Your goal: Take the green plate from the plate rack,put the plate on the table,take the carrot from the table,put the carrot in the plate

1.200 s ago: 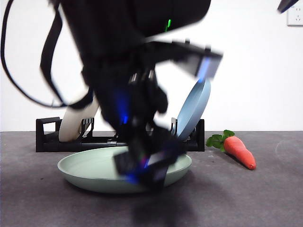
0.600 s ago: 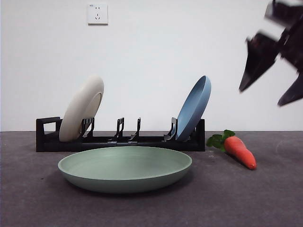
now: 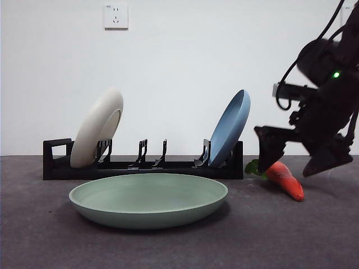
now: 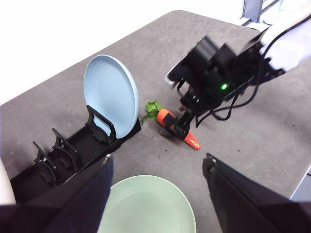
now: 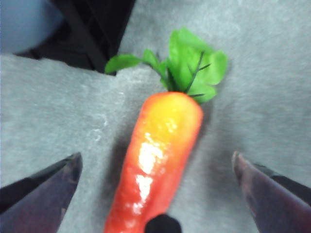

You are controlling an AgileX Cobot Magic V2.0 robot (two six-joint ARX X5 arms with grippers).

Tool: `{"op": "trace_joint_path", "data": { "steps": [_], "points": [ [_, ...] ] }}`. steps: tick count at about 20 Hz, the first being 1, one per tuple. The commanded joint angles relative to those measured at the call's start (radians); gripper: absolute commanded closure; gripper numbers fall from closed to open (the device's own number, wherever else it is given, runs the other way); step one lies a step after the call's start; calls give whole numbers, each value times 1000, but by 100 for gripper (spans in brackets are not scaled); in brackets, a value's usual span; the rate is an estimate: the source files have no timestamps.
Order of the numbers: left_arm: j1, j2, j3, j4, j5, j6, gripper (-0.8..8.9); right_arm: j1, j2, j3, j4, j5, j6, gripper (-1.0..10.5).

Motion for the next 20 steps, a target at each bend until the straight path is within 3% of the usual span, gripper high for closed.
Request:
{"op": "trace_joint_path", "data": {
  "steps": [1,4,6,11,15,17,20],
  "points": [
    [-2,1,0,-11,-7,-10,495,6,25,2,14,18,46,559],
    [-2,1,0,-33,-8,-10,495,6,27,2,16,18,50,866],
    [-2,1,0,-39,-8,-10,495,6,27,2,14,17,57,958],
    [-2,1,0,-68,-30,-5,495,6,-37,2,-34,18,80,959],
    [-2,1,0,-153,-98,-2,495,28,-273,2,-220,13,101,959],
    [-2,1,0,-169,-113,-2,495,92,-403,2,-309,10,110,959],
    [-2,1,0,-169,-112,-2,495,280,-460,2,-288,15,153,959]
  ]
}}
